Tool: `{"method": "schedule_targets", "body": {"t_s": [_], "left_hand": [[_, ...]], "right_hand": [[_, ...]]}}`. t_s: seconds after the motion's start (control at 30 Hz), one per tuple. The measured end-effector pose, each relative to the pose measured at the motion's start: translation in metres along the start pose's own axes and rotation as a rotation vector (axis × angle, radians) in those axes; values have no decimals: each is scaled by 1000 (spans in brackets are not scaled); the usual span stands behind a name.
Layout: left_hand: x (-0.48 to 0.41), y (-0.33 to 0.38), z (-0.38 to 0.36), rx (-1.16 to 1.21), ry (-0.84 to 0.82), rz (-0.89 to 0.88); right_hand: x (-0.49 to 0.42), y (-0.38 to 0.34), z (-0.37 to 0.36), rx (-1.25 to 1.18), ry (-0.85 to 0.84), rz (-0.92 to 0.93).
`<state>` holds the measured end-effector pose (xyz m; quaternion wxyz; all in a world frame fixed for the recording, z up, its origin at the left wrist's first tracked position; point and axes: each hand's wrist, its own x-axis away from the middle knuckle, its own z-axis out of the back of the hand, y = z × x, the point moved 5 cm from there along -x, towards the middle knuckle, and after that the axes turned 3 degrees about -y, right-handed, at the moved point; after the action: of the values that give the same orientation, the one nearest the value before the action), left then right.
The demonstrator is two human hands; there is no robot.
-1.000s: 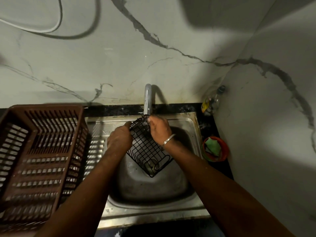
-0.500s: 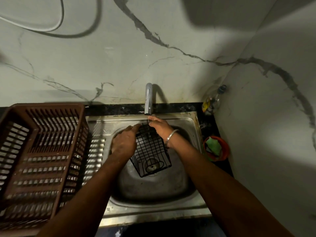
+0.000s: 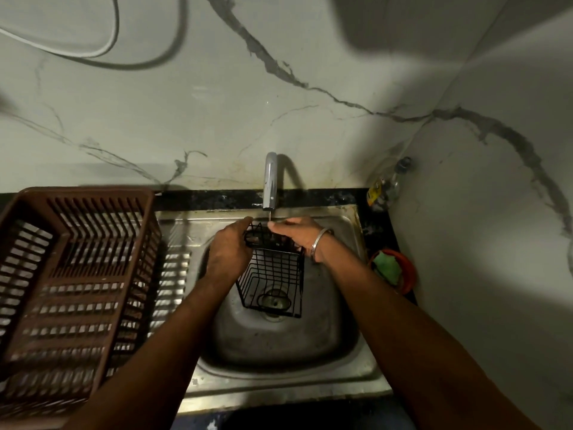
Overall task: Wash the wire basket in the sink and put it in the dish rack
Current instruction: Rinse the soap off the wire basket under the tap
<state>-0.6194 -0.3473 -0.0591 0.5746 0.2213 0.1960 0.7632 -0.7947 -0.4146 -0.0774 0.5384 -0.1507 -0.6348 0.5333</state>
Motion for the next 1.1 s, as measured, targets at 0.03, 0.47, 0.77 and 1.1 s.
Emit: {"method": "schedule_targets", "body": {"t_s": [0.03,0.47,0.77,1.1], "left_hand": [[1,2,1,26,24,23],[16,-8,-35,1661,-8,892],[8,-9,-40,1465,-29,707],[12,-23,-45,1467,-140,618]], "right_hand": [[2,1,0,4,16,-17],[9,3,-16,172,187,-29],[18,-14,-30,610,274,76],[14,-10,-38,483,379,277]]}}
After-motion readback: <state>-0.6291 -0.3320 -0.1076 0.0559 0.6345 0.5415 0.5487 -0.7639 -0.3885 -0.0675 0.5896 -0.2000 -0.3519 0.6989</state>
